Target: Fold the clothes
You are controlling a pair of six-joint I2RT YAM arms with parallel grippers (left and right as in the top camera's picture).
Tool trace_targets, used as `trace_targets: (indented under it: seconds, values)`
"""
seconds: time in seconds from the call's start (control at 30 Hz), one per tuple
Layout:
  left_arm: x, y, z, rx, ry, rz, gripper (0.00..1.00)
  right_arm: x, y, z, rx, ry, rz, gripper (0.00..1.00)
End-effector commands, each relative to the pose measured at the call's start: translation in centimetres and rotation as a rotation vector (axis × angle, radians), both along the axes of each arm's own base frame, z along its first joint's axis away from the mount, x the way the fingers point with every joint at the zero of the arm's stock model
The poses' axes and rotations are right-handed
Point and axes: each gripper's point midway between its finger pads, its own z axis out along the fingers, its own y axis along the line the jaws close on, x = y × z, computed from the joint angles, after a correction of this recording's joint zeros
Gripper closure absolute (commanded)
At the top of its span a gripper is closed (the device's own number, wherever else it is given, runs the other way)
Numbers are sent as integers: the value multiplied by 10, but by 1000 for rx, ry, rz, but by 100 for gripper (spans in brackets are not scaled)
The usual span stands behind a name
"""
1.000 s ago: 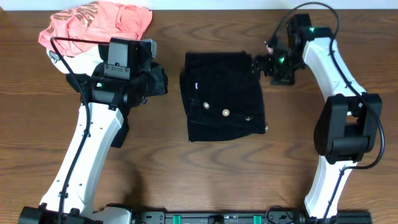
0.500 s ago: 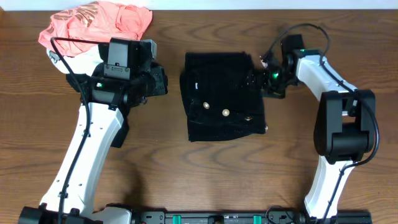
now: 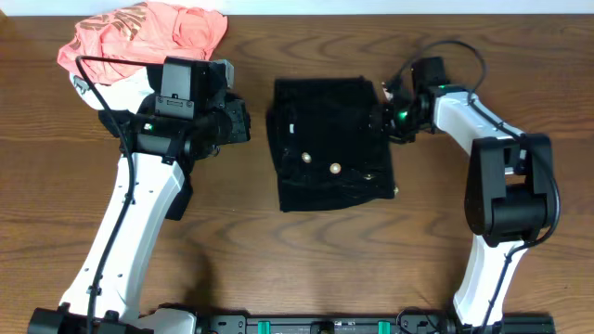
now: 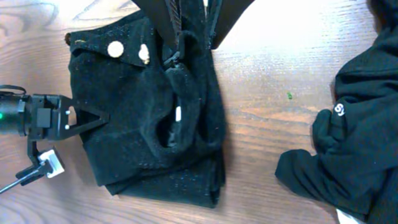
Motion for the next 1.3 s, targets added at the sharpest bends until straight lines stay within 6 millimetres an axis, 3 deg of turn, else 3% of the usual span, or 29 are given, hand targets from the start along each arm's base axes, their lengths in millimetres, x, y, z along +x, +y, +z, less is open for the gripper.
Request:
trace_targets:
  seconds: [0.0, 0.13, 0.37, 0.5, 0.7, 0.9, 1.03, 1.27]
  values:
    - [-3, 1, -8, 15, 19, -7, 84, -7, 20, -3, 20, 11, 29, 70]
    - [-3, 1, -8, 15, 22, -7, 84, 3, 14, 0, 32, 6, -26, 97]
    - [-6, 2, -12, 19, 38, -7, 84, 26, -10, 6, 53, -43, -107, 99]
    - [-6, 2, -14, 20, 46, -7, 84, 40, -40, 5, 42, -27, -241, 99]
    - [-4, 1, -21, 21, 65, -4, 84, 53, -110, -2, -3, 24, -488, 99]
    - [-3, 1, -28, 24, 84, -4, 84, 52, -189, -6, -24, 68, -727, 99]
    - [-2, 1, -30, 25, 91, -1, 84, 39, -249, -13, -80, 105, -891, 99]
    - [1, 1, -28, 21, 74, -1, 84, -13, -347, -28, -244, 227, -1201, 99]
